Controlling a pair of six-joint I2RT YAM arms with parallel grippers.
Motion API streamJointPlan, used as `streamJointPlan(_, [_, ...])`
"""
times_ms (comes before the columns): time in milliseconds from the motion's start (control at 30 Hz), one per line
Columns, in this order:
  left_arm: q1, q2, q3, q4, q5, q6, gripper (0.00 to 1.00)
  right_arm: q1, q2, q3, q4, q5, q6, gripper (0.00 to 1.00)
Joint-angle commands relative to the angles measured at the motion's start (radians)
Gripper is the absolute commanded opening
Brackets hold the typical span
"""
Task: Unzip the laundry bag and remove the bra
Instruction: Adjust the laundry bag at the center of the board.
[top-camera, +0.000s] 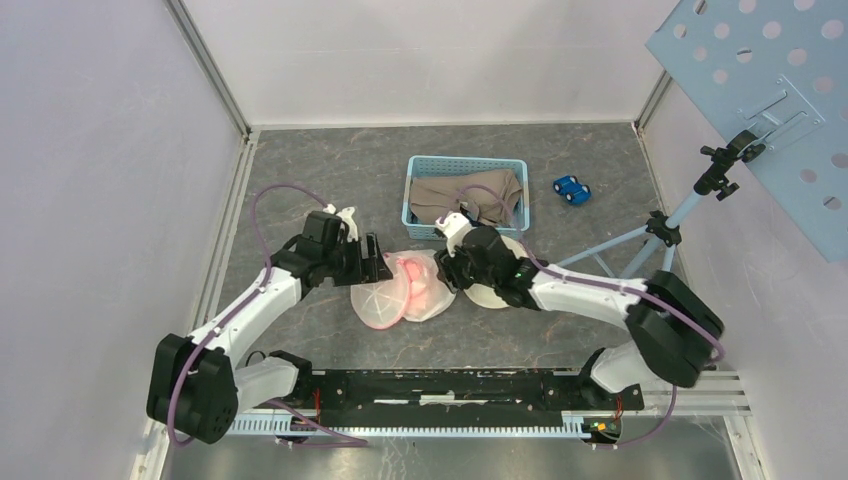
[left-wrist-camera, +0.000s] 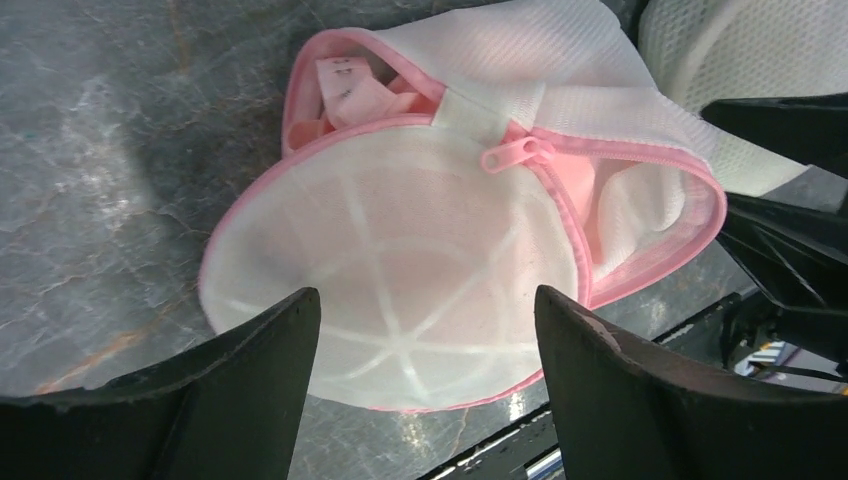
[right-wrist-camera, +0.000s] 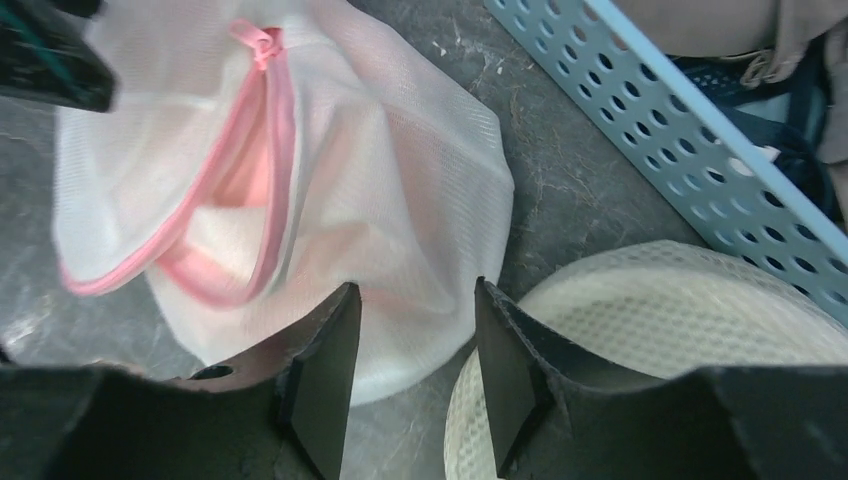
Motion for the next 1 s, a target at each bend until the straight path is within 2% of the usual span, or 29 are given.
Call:
streamJointPlan(0, [0.003, -0.037, -0.048, 0.139, 0.094, -0.14, 0.82, -0.002, -0.159, -0.059, 0.003, -0.016, 0.049, 0.53])
streamJointPlan(100, [-0.005, -0.061, -0.104, 0.214, 0.137, -0.229, 0.79, -0.003, -0.235, -0.098, -0.036, -0.045, 0.069, 0.57])
streamJointPlan(267, [-0.058, -0.104, -0.172, 0.301, 0.087, -0.329, 0.77, 0.012, -0.345, -0.23, 0.029, -0.125, 0.196, 0.62])
streamJointPlan(467, [-0.147, -0.054, -0.222, 0.475, 0.052, -0.473, 0.77, 0.077, -0.418, -0.318, 0.091, -0.085, 0.319, 0.66])
streamJointPlan(567, [-0.176, -0.066, -0.222, 0.52, 0.012, -0.522, 0.76, 0.114, -0.412, -0.375, 0.188, -0.064, 0.408, 0.67])
streamJointPlan(767, [-0.179, -0.174, -0.164, 0.4, -0.106, -0.51, 0.79, 0.21, -0.319, -0.428, 0.347, 0.046, 0.514, 0.69])
streamJointPlan(967, [-0.176, -0.217, -0.103, 0.271, -0.159, -0.424, 0.84, 0.222, -0.211, -0.444, 0.511, 0.066, 0.56, 0.7])
